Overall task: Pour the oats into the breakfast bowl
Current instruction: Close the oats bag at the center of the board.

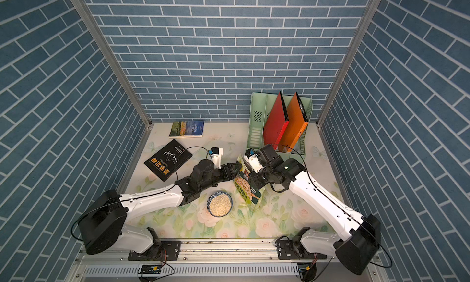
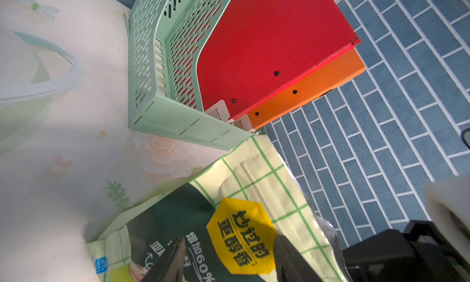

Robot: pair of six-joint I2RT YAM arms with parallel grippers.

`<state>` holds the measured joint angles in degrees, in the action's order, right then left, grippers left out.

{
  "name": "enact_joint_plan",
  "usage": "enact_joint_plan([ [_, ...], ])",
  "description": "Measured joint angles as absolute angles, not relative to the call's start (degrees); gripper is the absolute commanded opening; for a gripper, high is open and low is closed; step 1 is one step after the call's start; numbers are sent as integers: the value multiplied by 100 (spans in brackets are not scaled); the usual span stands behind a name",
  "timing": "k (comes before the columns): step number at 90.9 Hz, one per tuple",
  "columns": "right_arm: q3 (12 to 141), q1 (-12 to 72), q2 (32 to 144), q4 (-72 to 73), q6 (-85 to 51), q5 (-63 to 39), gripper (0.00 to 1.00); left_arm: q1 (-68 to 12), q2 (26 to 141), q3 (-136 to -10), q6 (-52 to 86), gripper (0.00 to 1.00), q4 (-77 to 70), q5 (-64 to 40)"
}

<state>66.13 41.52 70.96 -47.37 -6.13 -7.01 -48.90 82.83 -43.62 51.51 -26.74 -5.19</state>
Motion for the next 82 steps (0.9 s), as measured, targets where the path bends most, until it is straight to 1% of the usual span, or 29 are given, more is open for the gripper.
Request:
enact_joint_plan([
  [3,6639,4152,7177,-4707,-600,-663,29,-4890,8263,-4357,5151,61,-2670,-517],
  [5,6672,4152,7244,-4687,-587,-646,21,-4890,8248,-4355,5151,61,-2659,-515],
  [7,6698,4152,7303,-4663,-602,-639,6,-4890,8228,-4351,5151,61,-2650,-510],
  [8,6709,4152,7334,-4646,-552,-635,0,-4890,8217,-4348,5151,61,-2646,-506],
  [17,6825,4152,7548,-4574,-517,-635,0,-4890,8117,-4318,5142,61,-2613,-475],
  [30,6851,4158,7566,-4519,-510,-674,0,-4890,8007,-4265,5140,61,-2547,-362],
  [31,6851,4158,7566,-4515,-510,-676,3,-4890,8003,-4259,5137,61,-2545,-351],
  [33,6851,4158,7566,-4506,-513,-674,14,-4890,8003,-4250,5137,61,-2536,-327],
  [36,6845,4158,7564,-4477,-528,-668,24,-4890,8003,-4244,5135,61,-2508,-283],
  [41,6834,4158,7548,-4327,-534,-648,34,-4890,8003,-4237,5133,61,-2440,-239],
  [44,6823,4158,7531,-4219,-532,-622,35,-4890,8003,-4237,5131,61,-2412,-220],
  [50,6805,4158,7516,-4034,-556,-593,35,-4890,8003,-4237,5116,61,-2375,-185],
  [55,6803,4158,7522,-3918,-558,-576,29,-4890,8003,-4237,5113,61,-2364,-152],
  [58,6803,4158,7535,-3854,-554,-548,21,-4890,8001,-4237,5111,61,-2357,-132],
  [60,6803,4158,7553,-3822,-521,-521,12,-4890,7999,-4237,5107,61,-2346,-121],
  [61,6805,4158,7564,-3802,-548,-508,5,-4890,7996,-4237,5105,61,-2340,-119],
  [62,6805,4158,7579,-3787,-537,-493,0,-4890,7994,-4237,5105,61,-2338,-113],
  [79,6851,4156,7734,-3671,-434,-395,0,-4890,7907,-4226,5072,61,-2250,-47],
  [81,6851,4156,7734,-3664,-421,-412,9,-4890,7896,-4226,5070,61,-2246,-40],
  [82,6851,4156,7734,-3656,-423,-416,12,-4890,7889,-4226,5070,61,-2244,-32],
])
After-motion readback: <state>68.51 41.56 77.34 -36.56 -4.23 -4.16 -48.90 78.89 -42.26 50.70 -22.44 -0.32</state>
